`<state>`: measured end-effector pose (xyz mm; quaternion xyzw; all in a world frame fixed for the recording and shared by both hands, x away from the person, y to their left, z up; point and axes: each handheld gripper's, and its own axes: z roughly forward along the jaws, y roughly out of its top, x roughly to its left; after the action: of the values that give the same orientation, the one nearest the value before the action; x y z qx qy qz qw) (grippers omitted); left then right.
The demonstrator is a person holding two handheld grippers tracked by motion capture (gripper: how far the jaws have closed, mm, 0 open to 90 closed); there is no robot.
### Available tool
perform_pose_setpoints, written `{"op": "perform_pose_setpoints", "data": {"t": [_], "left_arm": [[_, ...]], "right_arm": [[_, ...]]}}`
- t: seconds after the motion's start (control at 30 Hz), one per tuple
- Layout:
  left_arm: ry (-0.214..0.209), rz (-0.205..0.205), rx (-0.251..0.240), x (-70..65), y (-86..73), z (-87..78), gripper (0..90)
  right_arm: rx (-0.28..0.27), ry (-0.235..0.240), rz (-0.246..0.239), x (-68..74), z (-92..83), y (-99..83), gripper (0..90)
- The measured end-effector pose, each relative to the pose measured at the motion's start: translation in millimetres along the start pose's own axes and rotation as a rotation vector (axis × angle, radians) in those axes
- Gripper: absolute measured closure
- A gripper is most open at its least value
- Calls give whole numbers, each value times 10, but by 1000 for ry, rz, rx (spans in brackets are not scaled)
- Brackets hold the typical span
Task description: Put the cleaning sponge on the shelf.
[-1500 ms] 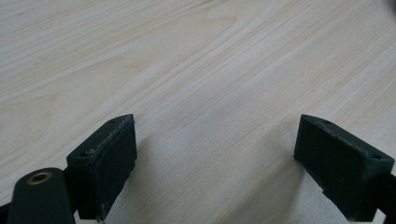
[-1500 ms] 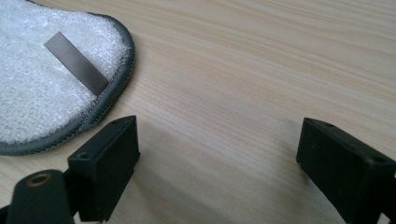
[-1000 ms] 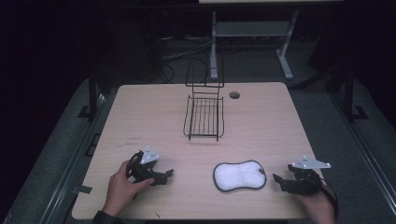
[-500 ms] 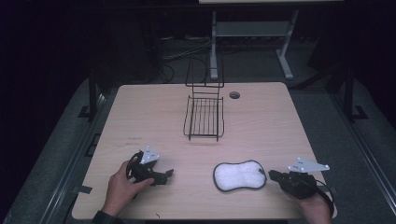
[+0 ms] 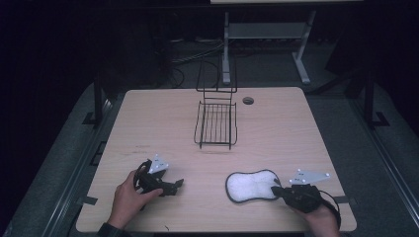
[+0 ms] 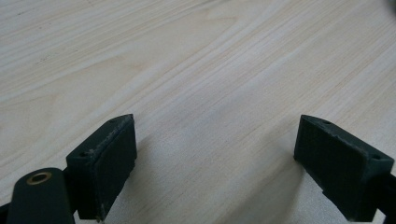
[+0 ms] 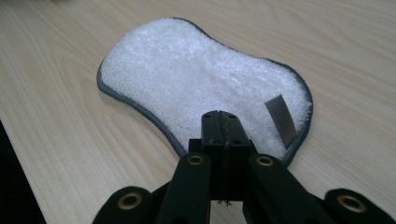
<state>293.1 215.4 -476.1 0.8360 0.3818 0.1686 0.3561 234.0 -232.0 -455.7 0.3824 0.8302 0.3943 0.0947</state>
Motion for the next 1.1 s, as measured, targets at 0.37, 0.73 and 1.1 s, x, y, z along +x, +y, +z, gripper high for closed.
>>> {"op": "perform_pose_setpoints", "data": {"t": [0.37,0.73,1.1], "left_arm": [[0,0,0,0,0,0,122],[0,0,0,0,0,0,122],[0,0,0,0,0,0,123]], "right_arm": [[21,-27,3,-89,113,62,898],[23,-77,7,-245,234,207,898],[21,-112,12,-403,385,371,898]]}}
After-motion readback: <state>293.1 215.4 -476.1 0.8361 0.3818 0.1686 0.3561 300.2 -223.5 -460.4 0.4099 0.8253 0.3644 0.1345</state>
